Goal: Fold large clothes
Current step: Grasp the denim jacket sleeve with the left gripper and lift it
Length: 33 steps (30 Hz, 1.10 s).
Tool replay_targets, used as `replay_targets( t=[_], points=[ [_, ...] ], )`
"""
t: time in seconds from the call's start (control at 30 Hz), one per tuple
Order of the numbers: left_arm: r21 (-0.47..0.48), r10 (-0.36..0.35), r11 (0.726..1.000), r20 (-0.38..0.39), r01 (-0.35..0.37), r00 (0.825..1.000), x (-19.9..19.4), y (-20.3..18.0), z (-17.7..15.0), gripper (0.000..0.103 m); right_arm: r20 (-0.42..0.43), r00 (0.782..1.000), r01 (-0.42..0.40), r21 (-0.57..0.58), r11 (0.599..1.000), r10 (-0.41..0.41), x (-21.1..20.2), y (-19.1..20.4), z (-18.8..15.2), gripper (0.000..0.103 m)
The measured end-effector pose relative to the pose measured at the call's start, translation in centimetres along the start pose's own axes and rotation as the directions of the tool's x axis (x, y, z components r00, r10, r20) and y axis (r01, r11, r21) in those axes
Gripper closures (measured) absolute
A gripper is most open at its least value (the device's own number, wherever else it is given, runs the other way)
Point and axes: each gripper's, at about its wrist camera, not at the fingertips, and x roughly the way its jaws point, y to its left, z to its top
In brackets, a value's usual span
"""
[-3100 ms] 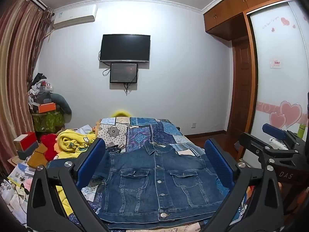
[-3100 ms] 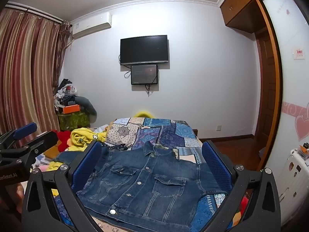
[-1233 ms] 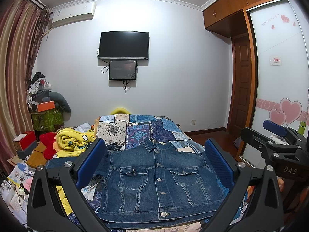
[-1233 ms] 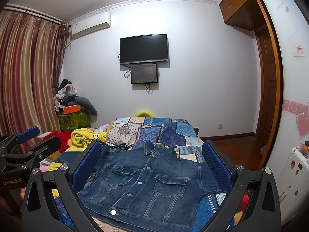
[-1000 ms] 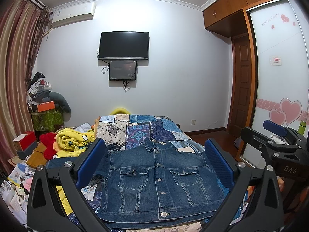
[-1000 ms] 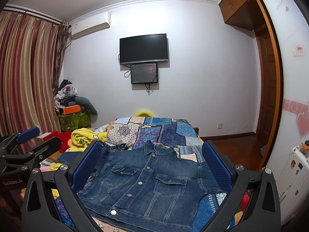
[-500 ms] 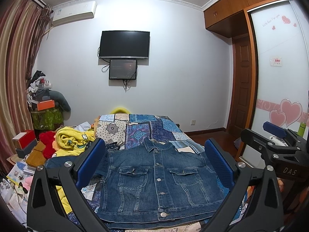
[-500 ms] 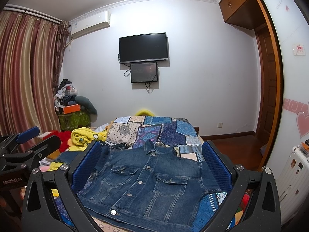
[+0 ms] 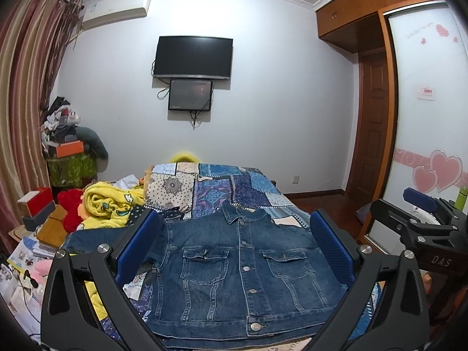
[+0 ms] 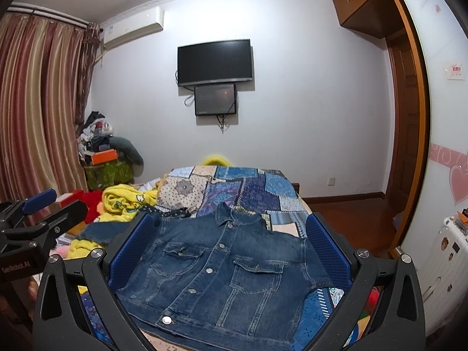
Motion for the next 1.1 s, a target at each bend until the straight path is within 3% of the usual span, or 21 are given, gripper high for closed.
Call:
replay_targets(
  t=[0.2,0.33,0.43,0.63,0.8,0.93,1.0,1.1],
  points=[
    [-0.025,0.054,0.998,-0.055,-0.055,0.997,3.9,3.0,-1.0,0.0,-0.07,0.997,0.018,-0.007,1.0,-0.019,3.1,-0.2,-0.8,0.0],
    [-0.043,0.104,0.993,-0.11,-0.109,0.988,7.3,6.1,-2.2,0.0,-0.163,0.986,0.036,-0.001,0.999,-0.036,6.8,-0.8,-2.1,0.0],
    [-0.05,0.134,0.988,-0.175,-0.144,0.975,10.3,8.8,-3.6,0.0,-0.247,0.967,0.058,0.007,0.998,-0.055,9.9,-1.6,-3.4,0.0],
    [-0.058,0.197,0.972,-0.309,-0.226,0.93,16.2,15.9,-7.5,0.0,-0.398,0.915,0.08,0.016,0.997,-0.067,15.0,-2.9,-5.6,0.0],
    [-0.171,0.15,0.956,-0.415,-0.239,0.897,20.0,22.2,-10.0,0.0,-0.503,0.862,0.09,0.034,0.995,-0.061,19.4,-4.2,-6.9,0.0],
    [-0.27,0.076,0.934,-0.487,-0.232,0.87,22.9,27.1,-11.8,0.0,-0.545,0.834,0.109,0.009,0.994,-0.087,22.3,-4.9,-7.2,0.0],
    [-0.332,0.041,0.91,-0.52,-0.247,0.853,24.2,29.7,-12.8,0.0,-0.553,0.825,0.125,-0.02,0.992,-0.115,23.8,-5.2,-7.3,0.0],
    [-0.469,-0.051,0.846,-0.546,-0.255,0.836,25.8,33.4,-14.6,0.0,-0.564,0.815,0.127,-0.048,0.991,-0.132,25.3,-5.5,-7.3,0.0]
  ],
)
